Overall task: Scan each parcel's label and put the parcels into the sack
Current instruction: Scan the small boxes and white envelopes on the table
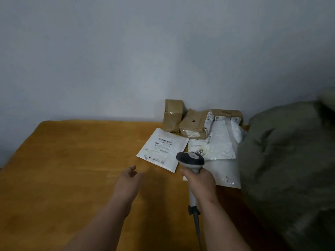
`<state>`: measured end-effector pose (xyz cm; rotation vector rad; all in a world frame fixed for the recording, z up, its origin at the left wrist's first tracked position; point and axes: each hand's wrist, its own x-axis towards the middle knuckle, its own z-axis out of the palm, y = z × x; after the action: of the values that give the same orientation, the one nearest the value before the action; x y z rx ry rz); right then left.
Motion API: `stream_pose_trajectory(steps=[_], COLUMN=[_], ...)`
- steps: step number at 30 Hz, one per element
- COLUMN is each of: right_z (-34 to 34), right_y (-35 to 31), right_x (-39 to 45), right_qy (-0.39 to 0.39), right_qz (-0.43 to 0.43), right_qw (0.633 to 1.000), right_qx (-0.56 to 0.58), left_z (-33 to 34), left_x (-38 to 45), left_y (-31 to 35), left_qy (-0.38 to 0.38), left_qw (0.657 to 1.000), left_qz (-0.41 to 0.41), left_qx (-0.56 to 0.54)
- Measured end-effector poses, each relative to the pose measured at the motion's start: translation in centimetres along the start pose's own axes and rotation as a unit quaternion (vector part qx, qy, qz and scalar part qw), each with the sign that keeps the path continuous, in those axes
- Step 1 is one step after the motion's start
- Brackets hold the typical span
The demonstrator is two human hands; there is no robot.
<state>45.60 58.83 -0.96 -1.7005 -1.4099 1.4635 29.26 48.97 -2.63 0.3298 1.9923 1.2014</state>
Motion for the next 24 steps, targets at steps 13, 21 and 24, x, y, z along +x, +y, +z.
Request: stream_pose_trajectory(steps=[13, 21, 24], right_z=[0.3, 3.7, 4.4], right_y=[2.5, 3.3, 2.8], right_x=[11.3, 11.1, 10.1], right_qy=[0.088, -0.031, -0.065], right_qz=[0.04, 0.005, 0.001], right_qw=[0.936, 0.928, 0.932], right_qx=[-0.339, -0.372, -0.357], left_z=[8.7, 7.5, 5.6], left_x=[12.5, 13.0, 12.2], left_y=[0.4, -2.3, -2.9], left_qy=[-0.1, -0.086, -0.075], left_qw=[0.86, 0.841, 0.85], left_qz=[0.226, 0.207, 0.19], left_qx=[0.447, 0.492, 0.485])
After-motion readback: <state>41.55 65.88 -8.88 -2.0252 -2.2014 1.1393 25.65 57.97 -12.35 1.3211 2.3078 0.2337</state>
